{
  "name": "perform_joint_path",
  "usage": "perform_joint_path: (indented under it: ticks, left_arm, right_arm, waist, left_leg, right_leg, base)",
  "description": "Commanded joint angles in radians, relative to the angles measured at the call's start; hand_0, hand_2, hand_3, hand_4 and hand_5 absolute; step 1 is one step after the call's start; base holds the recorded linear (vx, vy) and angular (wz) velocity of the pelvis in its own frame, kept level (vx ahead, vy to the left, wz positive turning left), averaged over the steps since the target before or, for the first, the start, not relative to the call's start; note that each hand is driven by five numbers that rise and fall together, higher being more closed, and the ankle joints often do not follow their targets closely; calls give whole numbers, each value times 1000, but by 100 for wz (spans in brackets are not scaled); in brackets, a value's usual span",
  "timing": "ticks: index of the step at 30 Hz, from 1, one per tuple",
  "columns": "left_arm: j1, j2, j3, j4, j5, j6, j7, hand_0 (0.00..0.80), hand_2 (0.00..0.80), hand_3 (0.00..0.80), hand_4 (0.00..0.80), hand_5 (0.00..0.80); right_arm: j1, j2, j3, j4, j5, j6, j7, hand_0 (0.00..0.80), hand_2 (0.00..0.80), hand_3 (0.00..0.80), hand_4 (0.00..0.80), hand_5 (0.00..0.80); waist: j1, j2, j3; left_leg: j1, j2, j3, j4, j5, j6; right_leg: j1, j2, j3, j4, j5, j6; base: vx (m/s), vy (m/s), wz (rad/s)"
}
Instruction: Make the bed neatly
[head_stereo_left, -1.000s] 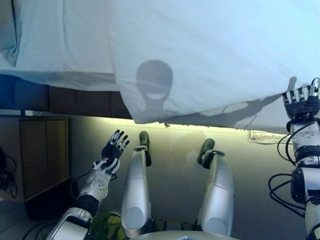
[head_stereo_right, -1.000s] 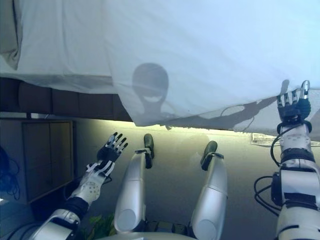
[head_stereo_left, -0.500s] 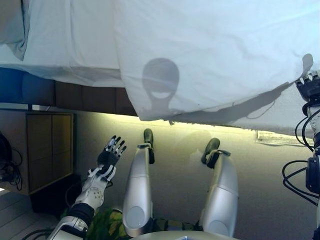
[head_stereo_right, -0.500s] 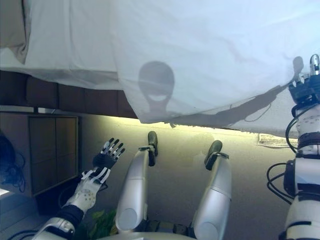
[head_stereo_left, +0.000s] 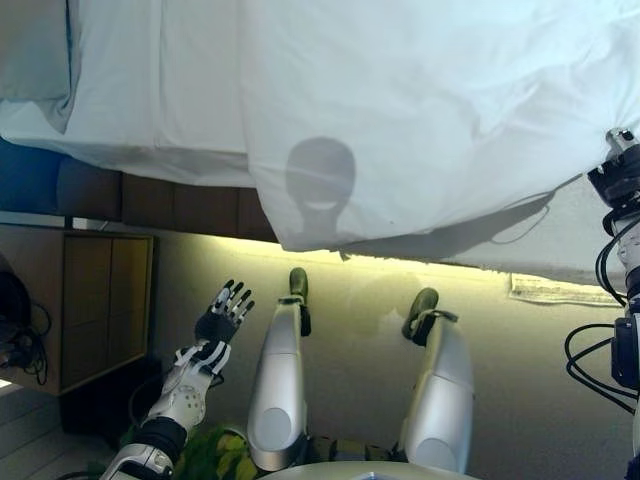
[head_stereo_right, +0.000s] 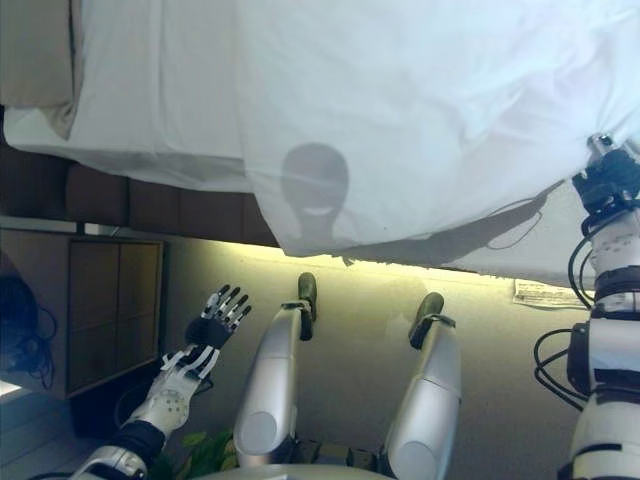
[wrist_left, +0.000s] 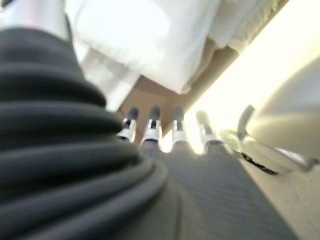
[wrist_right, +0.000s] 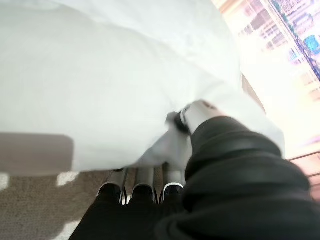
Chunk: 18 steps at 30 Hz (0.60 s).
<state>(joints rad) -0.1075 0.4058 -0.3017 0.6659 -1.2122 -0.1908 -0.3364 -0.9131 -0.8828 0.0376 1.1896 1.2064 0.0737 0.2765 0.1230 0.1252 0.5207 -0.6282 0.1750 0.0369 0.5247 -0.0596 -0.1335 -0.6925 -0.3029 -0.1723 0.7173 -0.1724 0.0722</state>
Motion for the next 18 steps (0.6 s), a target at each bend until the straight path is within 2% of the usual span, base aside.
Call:
perform_joint_path:
  ticks: [1, 6, 7, 9, 11, 13, 18]
  left_arm:
    - [31, 29, -22, -36, -5, -43, -19, 0, 0, 0, 0, 0]
    - [24, 25, -18, -35, 9, -45, -1, 0, 0, 0, 0, 0]
    - [19, 22, -16, -33, 20, -49, 5, 0, 0, 0, 0, 0]
    - [12, 17, -5, -21, 37, -56, 11, 0, 0, 0, 0, 0]
    - [-1, 25, 5, -25, 52, -88, 32, 0, 0, 0, 0, 0]
    - [-33, 36, 17, -58, 82, -131, 67, 0, 0, 0, 0, 0]
    - [-119, 38, 6, -137, 157, -122, 101, 0, 0, 0, 0, 0]
  right_arm:
    - [2, -27, 17, -51, -4, -3, 74, 800, 800, 800, 800, 800]
    - [53, -6, 1, -47, -12, 26, 107, 800, 800, 800, 800, 800]
    - [62, 0, 1, -48, -15, 29, 113, 800, 800, 800, 800, 800]
    - [80, 7, -2, -50, -18, 34, 121, 800, 800, 800, 800, 800]
    - [98, 15, -5, -51, -16, 36, 130, 800, 800, 800, 800, 800]
    - [115, 35, -4, -63, -9, 30, 122, 800, 800, 800, 800, 800]
    - [128, 83, 8, -99, 27, 14, 96, 800, 800, 800, 800, 800]
  waist:
    - [-1, -34, -16]
    - [0, -58, -64]
    - [0, -63, -72]
    - [-3, -73, -95]
    - [-5, -82, -116]
    - [-8, -92, -138]
    - [-15, -114, -186]
  left_leg:
    - [68, 17, -9, -110, 55, 20]
    - [167, 27, 10, -195, 74, 10]
    - [185, 30, 20, -222, 103, 14]
    - [230, 34, 29, -258, 111, 8]
    - [271, 40, 37, -289, 118, 2]
    - [320, 43, 44, -329, 127, -2]
    - [416, 51, 63, -413, 145, -9]
  right_leg:
    - [87, -9, -19, -94, 56, 28]
    - [197, -2, -47, -216, 92, 46]
    - [220, 1, -62, -259, 125, 40]
    - [272, 9, -71, -312, 140, 47]
    - [320, 15, -80, -362, 155, 55]
    - [376, 23, -85, -417, 170, 61]
    - [486, 47, -97, -533, 202, 70]
  base:
    - [14, 51, -5]
    - [1, 64, -3]
    - [-35, 62, -3]
    - [16, 40, -4]
    - [61, 14, -3]
    - [86, 8, -2]
    - [74, -9, -2]
